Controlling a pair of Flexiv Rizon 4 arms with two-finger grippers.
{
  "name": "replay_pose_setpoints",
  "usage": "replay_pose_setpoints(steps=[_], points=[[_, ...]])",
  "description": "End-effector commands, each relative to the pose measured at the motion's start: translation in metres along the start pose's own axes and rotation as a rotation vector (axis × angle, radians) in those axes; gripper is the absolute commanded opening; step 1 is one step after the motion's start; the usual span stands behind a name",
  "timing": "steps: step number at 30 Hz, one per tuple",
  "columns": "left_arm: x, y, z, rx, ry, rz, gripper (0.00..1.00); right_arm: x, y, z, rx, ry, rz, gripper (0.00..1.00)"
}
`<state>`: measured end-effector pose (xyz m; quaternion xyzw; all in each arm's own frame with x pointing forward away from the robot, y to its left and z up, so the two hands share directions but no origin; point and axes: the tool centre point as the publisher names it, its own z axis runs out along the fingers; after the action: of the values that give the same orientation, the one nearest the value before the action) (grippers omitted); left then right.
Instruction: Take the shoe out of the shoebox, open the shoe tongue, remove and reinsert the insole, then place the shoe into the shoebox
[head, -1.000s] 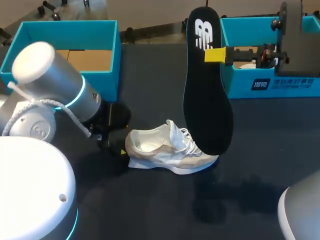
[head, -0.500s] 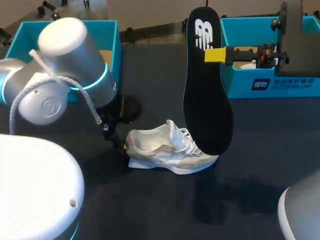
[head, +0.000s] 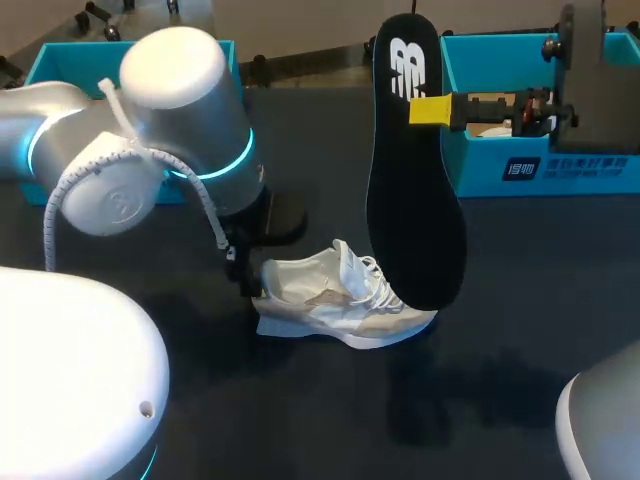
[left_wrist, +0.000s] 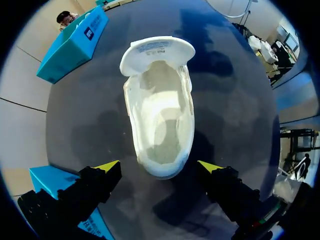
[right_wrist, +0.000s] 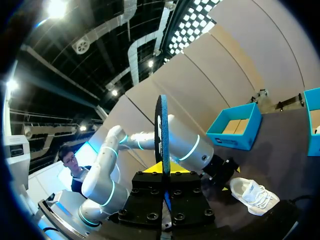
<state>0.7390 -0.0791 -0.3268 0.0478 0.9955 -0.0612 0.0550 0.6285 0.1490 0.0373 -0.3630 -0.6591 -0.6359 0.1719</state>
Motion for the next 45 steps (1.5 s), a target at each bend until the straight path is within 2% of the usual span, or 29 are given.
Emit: replay_pose_setpoints(steps=[1, 20, 24, 31, 37, 45], points=[[-0.001, -0.005, 0.001, -0.018, 0.001, -0.004, 1.00, 0.008, -0.006, 0.002, -0.015, -0.010, 0.001, 0.00], [-0.001, -0.005, 0.001, -0.018, 0.001, -0.004, 1.00, 0.008, -0.006, 0.002, -0.015, -0.010, 0.001, 0.00], [-0.005, -0.017, -0.002, 0.001, 0.027, 0.008, 1.00, 0.008, -0.006, 0.002, -0.015, -0.010, 0.001, 0.00], [-0.014, -0.043, -0.010, 0.037, -0.004, 0.004, 1.00, 0.008, -0.006, 0.002, -0.015, -0.010, 0.001, 0.00], [-0.024, -0.063, 0.000, 0.028, -0.016, 0.009, 1.00, 0.008, -0.006, 0.002, -0.015, -0.010, 0.001, 0.00], [-0.046, -0.081, 0.030, 0.021, 0.030, -0.010, 1.00, 0.008, -0.006, 0.002, -0.015, -0.010, 0.001, 0.00]])
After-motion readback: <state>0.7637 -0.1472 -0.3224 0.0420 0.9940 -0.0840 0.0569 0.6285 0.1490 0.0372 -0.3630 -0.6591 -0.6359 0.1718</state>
